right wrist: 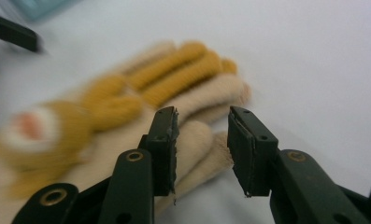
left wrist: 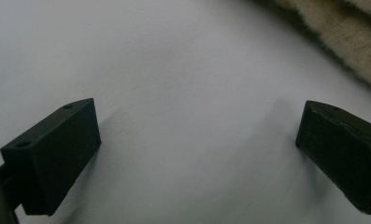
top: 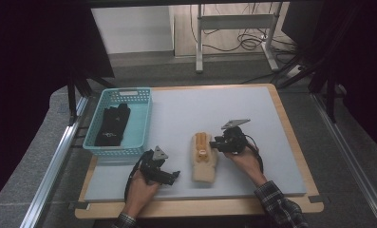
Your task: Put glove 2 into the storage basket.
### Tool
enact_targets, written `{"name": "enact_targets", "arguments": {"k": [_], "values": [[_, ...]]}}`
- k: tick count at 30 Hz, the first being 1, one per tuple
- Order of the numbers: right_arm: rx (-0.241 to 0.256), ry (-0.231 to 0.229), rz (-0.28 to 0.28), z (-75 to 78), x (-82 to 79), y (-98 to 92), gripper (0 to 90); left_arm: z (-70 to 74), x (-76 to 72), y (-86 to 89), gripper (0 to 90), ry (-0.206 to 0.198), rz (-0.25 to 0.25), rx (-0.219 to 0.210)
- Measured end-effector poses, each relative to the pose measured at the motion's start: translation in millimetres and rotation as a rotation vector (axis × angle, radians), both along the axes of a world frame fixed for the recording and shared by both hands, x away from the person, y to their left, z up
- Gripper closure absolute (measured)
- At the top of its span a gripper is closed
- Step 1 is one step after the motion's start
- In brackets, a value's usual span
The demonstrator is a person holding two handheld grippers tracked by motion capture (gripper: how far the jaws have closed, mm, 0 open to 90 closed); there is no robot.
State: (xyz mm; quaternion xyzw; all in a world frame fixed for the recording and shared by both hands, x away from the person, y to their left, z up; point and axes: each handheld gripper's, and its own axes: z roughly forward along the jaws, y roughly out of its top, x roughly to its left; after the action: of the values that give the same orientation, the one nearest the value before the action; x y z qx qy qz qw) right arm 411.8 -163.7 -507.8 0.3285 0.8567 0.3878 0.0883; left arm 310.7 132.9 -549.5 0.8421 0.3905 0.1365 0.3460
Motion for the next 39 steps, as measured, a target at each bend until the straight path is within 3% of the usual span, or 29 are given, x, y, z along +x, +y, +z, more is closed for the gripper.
{"name": "enact_targets", "arguments": {"k": [1, 3, 4, 6, 10, 15, 18, 25, 29, 34, 39], "values": [[-0.029, 0.01, -0.005, -5.7, 3.3, 2.8, 67.0, 0.0, 0.0, 0.0, 0.2, 0.0, 0.0, 0.0], [-0.022, 0.04, 0.012, -11.7, 5.0, 3.6, 80.0, 0.0, 0.0, 0.0, 0.2, 0.0, 0.0, 0.0], [-0.012, 0.035, 0.016, -11.9, 3.9, 3.4, 83.3, 0.0, 0.2, 0.2, 0.2, -0.002, -0.004, 0.002], [-0.034, -0.02, 0.018, -5.6, -3.5, 3.4, 85.5, 0.0, 0.3, 0.2, 0.2, -0.002, -0.003, 0.002], [-0.05, -0.083, -0.014, 8.7, -10.0, -1.4, 85.2, 0.0, 0.2, 0.2, 0.2, -0.002, -0.003, 0.002], [-0.058, -0.084, -0.043, 9.4, -6.0, -10.4, 68.7, 0.0, 0.0, 0.0, 0.2, 0.0, 0.0, 0.0], [-0.027, -0.084, -0.05, 9.8, -12.4, -18.3, 67.6, 0.1, 0.0, 0.3, 0.3, 0.001, 0.0, -0.003], [-0.023, -0.047, 0.033, 7.4, -49.4, -28.9, 76.5, 1.4, -1.6, 2.5, 2.6, -0.003, 0.002, -0.012], [-0.026, -0.016, 0.085, -1.1, -65.5, -30.5, 78.7, 1.4, -6.6, 5.5, 2.6, -0.006, 0.0, 0.005], [-0.035, 0.011, 0.122, -13.3, -74.0, -22.4, 78.6, 1.0, -14.4, 16.6, 1.9, -0.005, 0.027, 0.009], [-0.042, 0.008, 0.152, -18.9, -74.9, -5.2, 77.8, -1.1, -23.8, 32.7, 1.2, -0.013, 0.078, 0.002]]}}
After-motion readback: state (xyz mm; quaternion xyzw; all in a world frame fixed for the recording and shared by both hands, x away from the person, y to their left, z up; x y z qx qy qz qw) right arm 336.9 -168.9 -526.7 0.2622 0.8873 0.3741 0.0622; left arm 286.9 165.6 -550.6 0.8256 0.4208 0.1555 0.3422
